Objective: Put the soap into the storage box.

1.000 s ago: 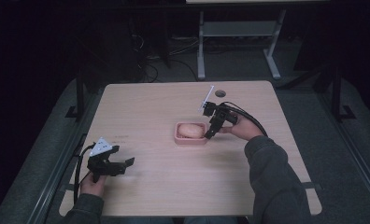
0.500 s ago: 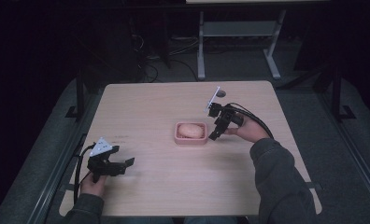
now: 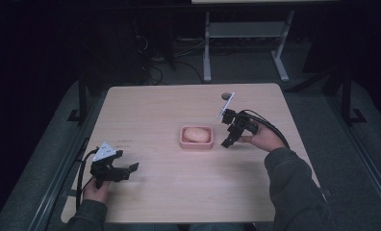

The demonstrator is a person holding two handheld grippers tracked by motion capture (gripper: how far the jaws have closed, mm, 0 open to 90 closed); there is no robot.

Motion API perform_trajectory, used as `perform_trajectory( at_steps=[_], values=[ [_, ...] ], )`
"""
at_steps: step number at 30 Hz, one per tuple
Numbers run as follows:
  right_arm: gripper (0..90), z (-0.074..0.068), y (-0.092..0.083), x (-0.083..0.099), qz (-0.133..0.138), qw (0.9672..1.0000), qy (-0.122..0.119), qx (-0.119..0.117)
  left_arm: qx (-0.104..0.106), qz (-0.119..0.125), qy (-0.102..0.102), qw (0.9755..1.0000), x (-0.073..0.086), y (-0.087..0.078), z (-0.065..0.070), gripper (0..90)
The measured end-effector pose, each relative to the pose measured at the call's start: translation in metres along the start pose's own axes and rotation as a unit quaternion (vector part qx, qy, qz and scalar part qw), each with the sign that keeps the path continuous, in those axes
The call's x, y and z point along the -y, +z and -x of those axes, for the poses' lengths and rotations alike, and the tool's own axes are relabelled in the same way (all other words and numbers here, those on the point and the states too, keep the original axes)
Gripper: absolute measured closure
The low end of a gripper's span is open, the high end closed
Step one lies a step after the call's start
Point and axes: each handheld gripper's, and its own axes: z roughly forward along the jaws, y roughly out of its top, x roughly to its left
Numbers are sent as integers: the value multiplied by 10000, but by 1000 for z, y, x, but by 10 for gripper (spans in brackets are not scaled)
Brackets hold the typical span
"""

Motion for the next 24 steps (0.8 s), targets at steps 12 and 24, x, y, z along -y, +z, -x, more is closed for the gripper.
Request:
perform_trajectory(
  at_steps=[12, 24],
  values=[
    [249, -1, -4, 24, 40, 9999, 151, 29, -2, -6, 11, 10000, 0, 1, 0, 143],
    [249, -6, -6, 43, 70, 9997, 237, 76, -1, -25, -2, 10000, 1, 1, 1, 143]
  ],
)
